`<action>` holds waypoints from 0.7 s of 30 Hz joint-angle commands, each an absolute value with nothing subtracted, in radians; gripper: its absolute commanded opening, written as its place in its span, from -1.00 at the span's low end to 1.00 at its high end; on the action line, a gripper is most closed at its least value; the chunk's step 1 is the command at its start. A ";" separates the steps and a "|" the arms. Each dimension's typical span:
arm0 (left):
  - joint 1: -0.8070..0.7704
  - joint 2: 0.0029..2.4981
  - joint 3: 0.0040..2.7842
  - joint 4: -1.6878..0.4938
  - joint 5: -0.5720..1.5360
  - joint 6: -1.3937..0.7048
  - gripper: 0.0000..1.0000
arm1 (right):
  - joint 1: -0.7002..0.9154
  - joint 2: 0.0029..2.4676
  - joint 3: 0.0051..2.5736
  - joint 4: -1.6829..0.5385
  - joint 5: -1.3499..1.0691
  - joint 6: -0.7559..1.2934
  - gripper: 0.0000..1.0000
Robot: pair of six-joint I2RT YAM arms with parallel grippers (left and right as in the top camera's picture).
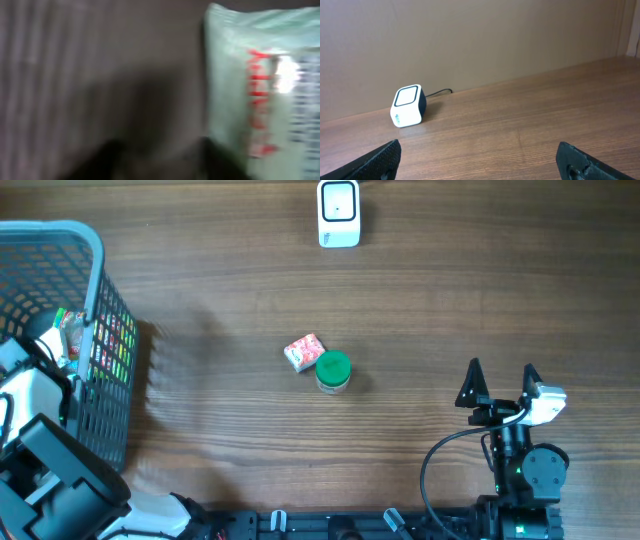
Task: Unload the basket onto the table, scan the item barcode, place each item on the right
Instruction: 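Reach the left gripper into the basket and grasp the mint Zappy wipes pack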
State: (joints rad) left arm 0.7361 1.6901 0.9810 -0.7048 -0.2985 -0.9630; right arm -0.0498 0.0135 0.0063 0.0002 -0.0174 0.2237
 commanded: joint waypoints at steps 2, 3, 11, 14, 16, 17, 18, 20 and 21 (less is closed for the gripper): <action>0.740 1.704 0.958 -0.673 -0.300 -0.976 0.55 | -0.054 0.007 0.005 0.006 -0.004 0.238 0.99; 0.740 1.704 0.958 -0.670 -0.301 -0.976 0.51 | -0.054 0.007 0.005 0.006 -0.004 0.238 1.00; 0.740 1.613 0.959 -0.693 -0.224 -0.978 1.00 | -0.054 0.007 0.005 0.006 -0.004 0.238 1.00; 0.740 1.477 0.959 -0.699 -0.232 -0.977 1.00 | -0.054 0.007 0.005 0.006 -0.004 0.238 0.99; 0.740 1.425 0.959 -0.697 -0.232 -0.986 1.00 | -0.054 0.007 0.005 0.006 -0.004 0.239 0.99; 0.740 1.405 0.959 -0.696 -0.232 -0.994 1.00 | -0.054 0.007 0.005 0.006 -0.004 0.238 0.99; 0.740 1.400 0.959 -0.694 -0.232 -1.004 1.00 | -0.054 0.007 0.005 0.006 -0.004 0.238 0.99; 0.740 1.408 0.958 -0.681 -0.232 -1.011 1.00 | -0.054 0.007 0.005 0.006 -0.004 0.238 0.99; 0.740 1.415 0.958 -0.668 -0.233 -1.011 1.00 | -0.054 0.007 0.005 0.006 -0.004 0.238 0.99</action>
